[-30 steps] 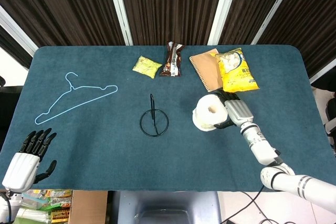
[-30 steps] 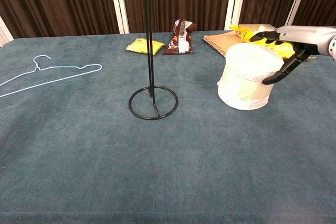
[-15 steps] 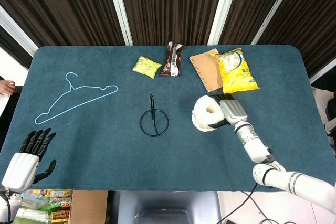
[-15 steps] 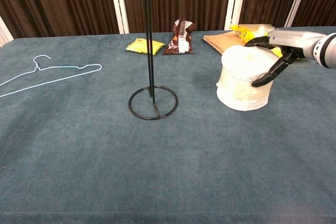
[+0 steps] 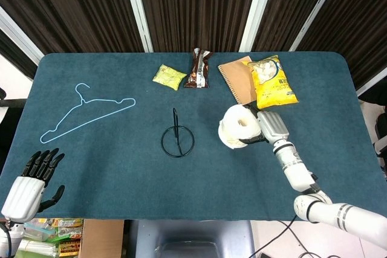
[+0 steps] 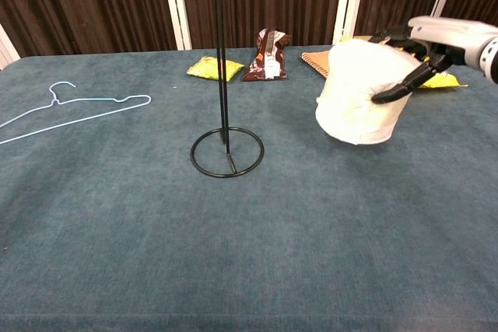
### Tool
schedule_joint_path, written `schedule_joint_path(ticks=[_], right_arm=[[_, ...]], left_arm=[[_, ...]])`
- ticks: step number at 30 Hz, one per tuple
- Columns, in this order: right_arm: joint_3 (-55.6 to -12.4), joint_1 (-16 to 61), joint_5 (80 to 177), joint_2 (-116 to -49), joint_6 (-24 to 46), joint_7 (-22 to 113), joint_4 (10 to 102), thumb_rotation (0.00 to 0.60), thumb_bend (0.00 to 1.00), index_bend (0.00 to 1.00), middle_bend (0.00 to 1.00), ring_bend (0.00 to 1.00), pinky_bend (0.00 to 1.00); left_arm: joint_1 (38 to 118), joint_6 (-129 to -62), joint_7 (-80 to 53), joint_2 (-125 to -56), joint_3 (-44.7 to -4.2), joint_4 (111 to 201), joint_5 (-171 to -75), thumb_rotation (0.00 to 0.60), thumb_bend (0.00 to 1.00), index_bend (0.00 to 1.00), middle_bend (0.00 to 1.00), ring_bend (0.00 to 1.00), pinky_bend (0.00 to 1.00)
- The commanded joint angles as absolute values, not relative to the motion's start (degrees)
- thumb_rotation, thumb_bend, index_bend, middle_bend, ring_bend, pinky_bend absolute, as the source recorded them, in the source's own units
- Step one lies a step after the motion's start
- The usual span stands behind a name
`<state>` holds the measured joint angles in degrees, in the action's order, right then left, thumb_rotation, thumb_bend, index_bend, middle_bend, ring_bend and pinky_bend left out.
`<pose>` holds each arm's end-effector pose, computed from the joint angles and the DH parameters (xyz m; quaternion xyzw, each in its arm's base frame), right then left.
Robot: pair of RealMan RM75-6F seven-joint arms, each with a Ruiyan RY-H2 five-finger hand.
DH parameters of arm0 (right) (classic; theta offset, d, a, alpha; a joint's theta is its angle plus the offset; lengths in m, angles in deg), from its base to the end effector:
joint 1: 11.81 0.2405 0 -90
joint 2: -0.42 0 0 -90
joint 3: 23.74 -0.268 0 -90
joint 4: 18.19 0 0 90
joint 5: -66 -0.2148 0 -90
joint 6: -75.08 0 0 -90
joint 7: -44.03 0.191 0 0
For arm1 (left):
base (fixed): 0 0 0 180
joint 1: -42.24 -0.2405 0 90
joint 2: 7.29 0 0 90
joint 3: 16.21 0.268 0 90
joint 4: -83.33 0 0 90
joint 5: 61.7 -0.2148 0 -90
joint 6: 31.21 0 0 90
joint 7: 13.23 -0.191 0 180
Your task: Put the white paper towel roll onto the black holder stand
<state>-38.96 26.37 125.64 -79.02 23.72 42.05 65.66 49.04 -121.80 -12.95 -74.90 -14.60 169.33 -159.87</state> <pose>-0.2035 -0.4263 0.0357 0.6330 -0.4946 0.4073 0.4345 -0.2962 0.2196 0.1350 -0.6644 -0.3136 -0.4274 0.5268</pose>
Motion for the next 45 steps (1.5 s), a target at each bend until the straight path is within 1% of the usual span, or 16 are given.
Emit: schedule_joint_path(ticks=[1, 3, 9, 12, 16, 23, 28, 35, 40, 45], right_arm=[[-40.35, 24.09, 129.7, -74.73, 20.6, 46.77, 71.32, 0.6, 0.31, 0.78, 0.6, 0.53, 0.49], [-40.92, 23.46, 131.17, -72.55, 19.53, 47.98, 74.25, 0.6, 0.31, 0.78, 0.6, 0.53, 0.49], [-43.94, 21.88, 132.92, -64.14, 17.53, 51.52, 87.55, 0.6, 0.31, 0.78, 0.6, 0.53, 0.51], [-46.22, 22.56, 131.51, -60.72, 17.12, 50.41, 93.67, 0.6, 0.31, 0.78, 0.6, 0.53, 0.52], [-48.77, 25.8, 126.33, -59.43, 16.7, 44.26, 98.58, 0.6, 0.31, 0.78, 0.6, 0.53, 0.52], [-52.15, 36.22, 110.48, -60.51, 14.68, 28.76, 102.44, 0.6, 0.31, 0.78, 0.6, 0.53, 0.52], [-53.0, 42.9, 102.61, -62.15, 11.24, 20.27, 104.24, 0.6, 0.31, 0.78, 0.6, 0.53, 0.52], [-53.98, 50.05, 92.26, -64.57, 7.19, 13.74, 104.97, 0.6, 0.31, 0.78, 0.6, 0.53, 0.52], [-53.98, 53.59, 85.63, -66.46, 5.44, 11.58, 103.46, 0.6, 0.31, 0.78, 0.6, 0.53, 0.52], [-52.72, 55.44, 83.34, -67.85, 4.44, 9.88, 102.11, 0.6, 0.31, 0.78, 0.6, 0.53, 0.52]], left_arm=[[49.03, -121.86, -12.94, -74.91, -14.58, 169.35, -159.94, 0.6, 0.42, 0.0, 0.0, 0.0, 0.07], [48.95, -122.05, -12.93, -74.91, -14.54, 169.37, -160.05, 0.6, 0.42, 0.0, 0.0, 0.0, 0.07], [48.85, -122.15, -13.27, -74.99, -14.32, 169.48, -160.41, 0.6, 0.42, 0.0, 0.0, 0.0, 0.07], [48.91, -121.99, -13.37, -75.05, -14.25, 169.48, -160.49, 0.6, 0.42, 0.0, 0.0, 0.0, 0.07], [49.0, -121.82, -13.34, -75.01, -14.25, 169.56, -160.47, 0.6, 0.42, 0.0, 0.0, 0.0, 0.07], [49.07, -121.49, -13.07, -74.85, -14.4, 169.42, -159.95, 0.6, 0.42, 0.0, 0.0, 0.0, 0.07], [49.08, -121.23, -12.89, -74.76, -14.66, 169.39, -159.23, 0.6, 0.42, 0.0, 0.0, 0.0, 0.07], [49.28, -120.65, -13.1, -74.78, -14.68, 169.57, -158.97, 0.6, 0.42, 0.0, 0.0, 0.0, 0.07], [49.35, -120.57, -13.05, -74.69, -14.72, 169.69, -158.92, 0.6, 0.42, 0.0, 0.0, 0.0, 0.07], [49.25, -120.84, -12.45, -74.57, -14.74, 169.41, -158.9, 0.6, 0.42, 0.0, 0.0, 0.0, 0.07]])
